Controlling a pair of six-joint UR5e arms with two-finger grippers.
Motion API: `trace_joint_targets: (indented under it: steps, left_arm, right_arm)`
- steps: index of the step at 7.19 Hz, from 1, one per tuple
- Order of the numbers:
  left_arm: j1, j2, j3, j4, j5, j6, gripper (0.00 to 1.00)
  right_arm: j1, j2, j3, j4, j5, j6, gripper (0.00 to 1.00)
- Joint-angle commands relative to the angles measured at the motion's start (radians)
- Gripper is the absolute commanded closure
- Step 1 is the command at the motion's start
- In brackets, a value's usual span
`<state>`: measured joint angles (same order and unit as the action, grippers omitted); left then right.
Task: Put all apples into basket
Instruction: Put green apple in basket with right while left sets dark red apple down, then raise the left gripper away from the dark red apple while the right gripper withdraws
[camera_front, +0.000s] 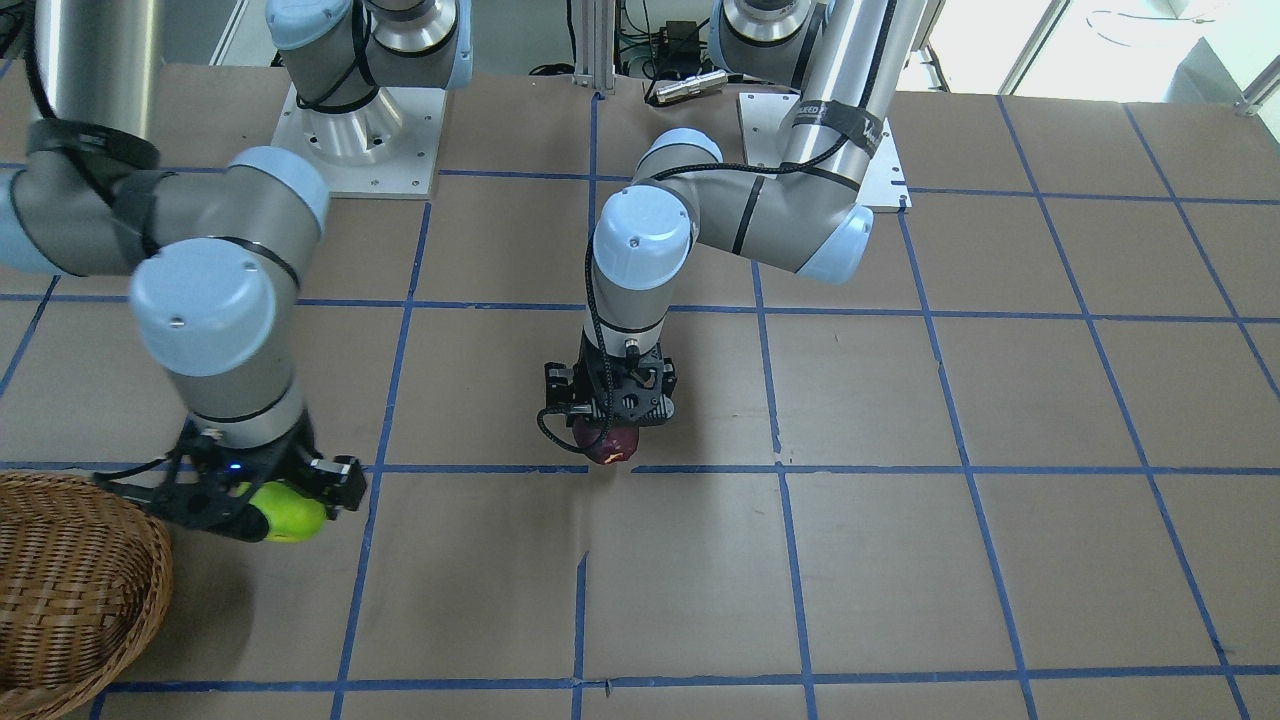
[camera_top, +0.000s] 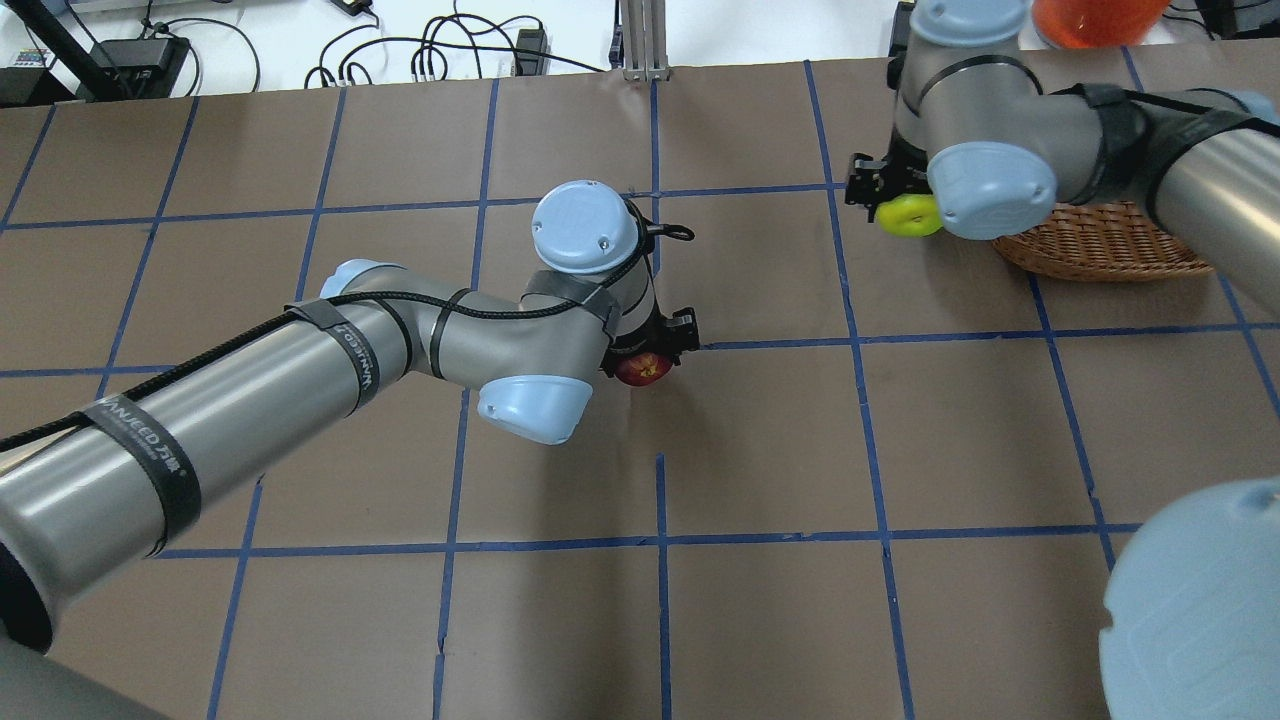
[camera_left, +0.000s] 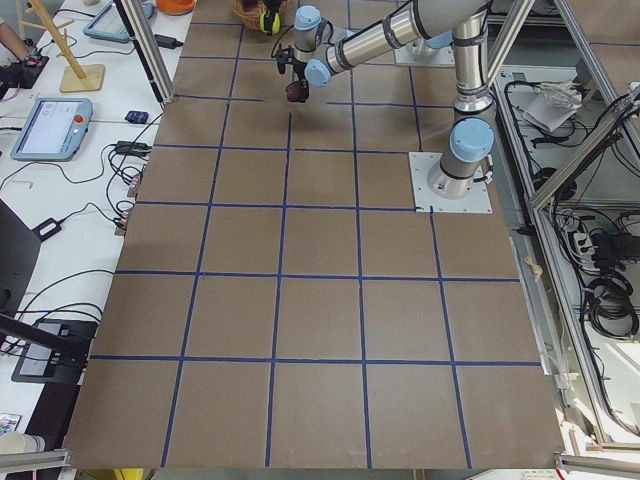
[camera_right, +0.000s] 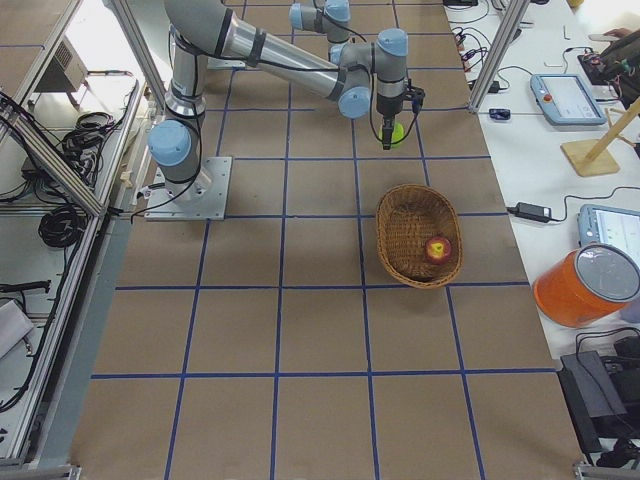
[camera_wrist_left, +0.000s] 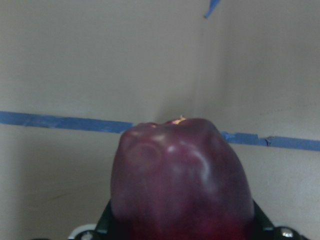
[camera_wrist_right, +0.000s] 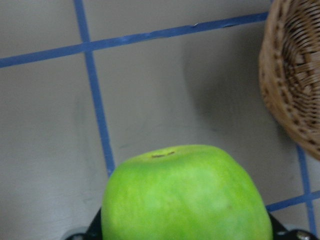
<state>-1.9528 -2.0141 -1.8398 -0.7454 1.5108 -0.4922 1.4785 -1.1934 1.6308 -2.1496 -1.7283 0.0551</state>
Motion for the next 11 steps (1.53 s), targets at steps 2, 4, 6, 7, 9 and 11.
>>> trace_joint_targets:
  steps: [2, 4, 6, 7, 9, 11]
  left_arm:
    - [0.011, 0.015, 0.033, 0.02, 0.002, 0.061, 0.0]
    - [0.107, 0.122, 0.146, -0.288, 0.002, 0.212, 0.0]
    - [0.176, 0.251, 0.285, -0.716, 0.005, 0.32, 0.0]
    - [0.242, 0.309, 0.289, -0.791, 0.006, 0.445, 0.0]
    - [0.296, 0.394, 0.289, -0.83, 0.008, 0.489, 0.0]
    - [0.302, 0.403, 0.29, -0.821, 0.057, 0.475, 0.0]
  right_arm:
    - [-0.211, 0.052, -0.08, -0.004, -0.008, -0.349, 1.0]
    - [-0.286, 0.139, -0.144, -0.007, -0.004, -0.394, 1.0]
    - [-0.294, 0.19, -0.169, -0.012, -0.01, -0.457, 1.0]
    - [-0.311, 0.202, -0.167, -0.012, -0.014, -0.462, 0.89]
    - [-0.333, 0.216, -0.174, -0.012, -0.014, -0.52, 0.33]
    - [-0.334, 0.219, -0.177, -0.013, -0.014, -0.518, 0.0]
